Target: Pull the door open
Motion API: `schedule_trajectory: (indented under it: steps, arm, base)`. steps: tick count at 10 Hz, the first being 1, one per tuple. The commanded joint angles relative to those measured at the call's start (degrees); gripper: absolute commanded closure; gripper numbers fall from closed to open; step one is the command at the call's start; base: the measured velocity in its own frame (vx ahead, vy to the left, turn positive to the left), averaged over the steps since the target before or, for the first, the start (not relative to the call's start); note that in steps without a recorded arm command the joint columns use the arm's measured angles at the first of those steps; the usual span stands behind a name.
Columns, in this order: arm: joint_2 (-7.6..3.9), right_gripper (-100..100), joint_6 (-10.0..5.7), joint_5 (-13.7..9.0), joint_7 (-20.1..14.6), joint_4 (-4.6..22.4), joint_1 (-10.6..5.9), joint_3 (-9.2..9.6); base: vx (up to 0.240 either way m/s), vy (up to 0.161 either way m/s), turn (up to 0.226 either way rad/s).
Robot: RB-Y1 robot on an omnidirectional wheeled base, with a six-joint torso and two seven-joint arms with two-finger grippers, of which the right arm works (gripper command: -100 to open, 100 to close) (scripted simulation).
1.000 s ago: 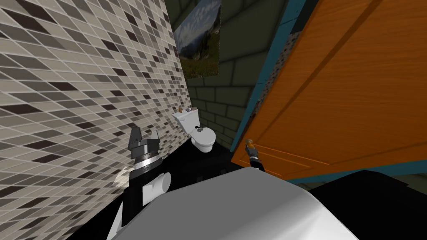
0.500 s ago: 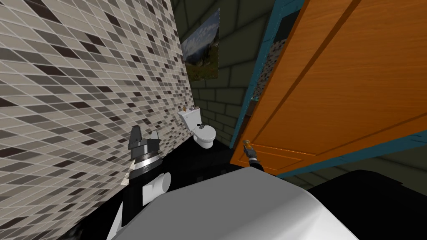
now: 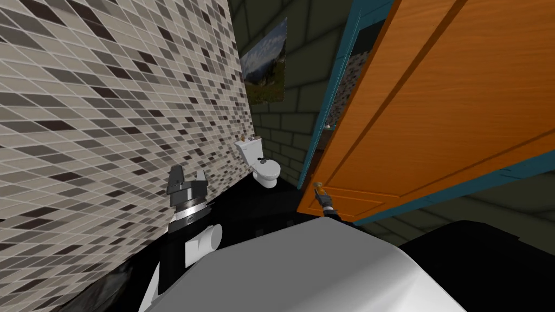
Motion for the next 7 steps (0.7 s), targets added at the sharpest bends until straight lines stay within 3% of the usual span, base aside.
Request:
schedule_trajectory:
  steps: [1, 3, 4, 7]
  arm:
    - [-0.71, 100, -0.85, 0.8, -0.9, -0.4, 0.57, 1.21]
    - [-1.34, 100, -1.53, 1.6, -1.7, -1.0, 1.15, 2.56]
    - [-1.16, 100, -1.18, 1.4, -1.4, -0.8, 0.92, 2.3]
    - [-2.57, 100, -3.36, 2.6, -3.2, -0.9, 2.39, 4.63]
  base:
    - [-0.2, -0.026, 0.05]
    - [-0.234, -0.009, 0.051]
    - [-0.099, -0.004, 0.015]
    - [-0.194, -0.041, 0.102]
